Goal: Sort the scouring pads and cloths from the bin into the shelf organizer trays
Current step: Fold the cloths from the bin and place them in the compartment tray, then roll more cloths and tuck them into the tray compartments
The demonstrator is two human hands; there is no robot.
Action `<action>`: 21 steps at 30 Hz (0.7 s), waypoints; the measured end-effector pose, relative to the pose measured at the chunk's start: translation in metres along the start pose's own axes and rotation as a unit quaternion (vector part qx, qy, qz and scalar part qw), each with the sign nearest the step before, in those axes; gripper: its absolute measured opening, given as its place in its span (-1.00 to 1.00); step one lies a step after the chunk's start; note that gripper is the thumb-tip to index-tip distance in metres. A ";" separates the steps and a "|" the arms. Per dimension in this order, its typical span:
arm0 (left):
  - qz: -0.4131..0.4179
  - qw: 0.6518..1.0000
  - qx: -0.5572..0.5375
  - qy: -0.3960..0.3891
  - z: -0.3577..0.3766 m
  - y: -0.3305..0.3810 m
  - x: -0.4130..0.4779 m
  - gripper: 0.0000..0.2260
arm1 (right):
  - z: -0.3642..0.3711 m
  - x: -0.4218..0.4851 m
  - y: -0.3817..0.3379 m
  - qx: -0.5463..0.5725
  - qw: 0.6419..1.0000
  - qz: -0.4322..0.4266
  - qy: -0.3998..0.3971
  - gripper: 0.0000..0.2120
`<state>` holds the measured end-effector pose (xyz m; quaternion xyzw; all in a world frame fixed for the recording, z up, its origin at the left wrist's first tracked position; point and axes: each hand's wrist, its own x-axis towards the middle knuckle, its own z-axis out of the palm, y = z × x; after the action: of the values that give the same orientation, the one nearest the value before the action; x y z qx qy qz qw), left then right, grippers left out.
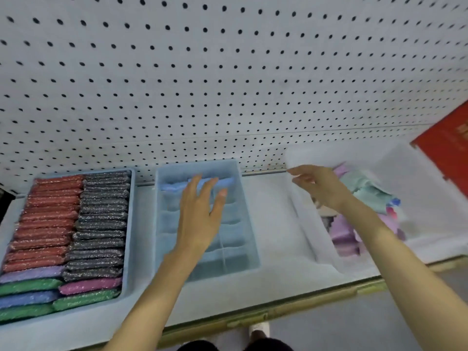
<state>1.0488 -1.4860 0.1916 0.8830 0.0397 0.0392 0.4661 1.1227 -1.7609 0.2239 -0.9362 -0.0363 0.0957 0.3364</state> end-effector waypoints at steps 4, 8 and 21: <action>0.051 0.995 -0.042 -0.068 0.073 0.055 -0.026 -0.63 | -0.039 -0.041 0.088 0.003 0.998 0.056 0.009 -0.81; 0.028 0.990 -0.071 -0.115 0.154 0.094 -0.054 -0.53 | -0.058 -0.057 0.154 0.053 0.993 0.040 -0.099 -0.64; 0.014 0.994 0.105 0.019 0.214 0.144 -0.066 -0.54 | -0.099 -0.043 0.206 0.054 0.986 -0.074 -0.136 -0.58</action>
<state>1.0111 -1.7494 0.1879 0.9267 0.0404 0.0580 0.3691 1.1016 -1.9870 0.1743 -0.8894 -0.1454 0.1991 0.3849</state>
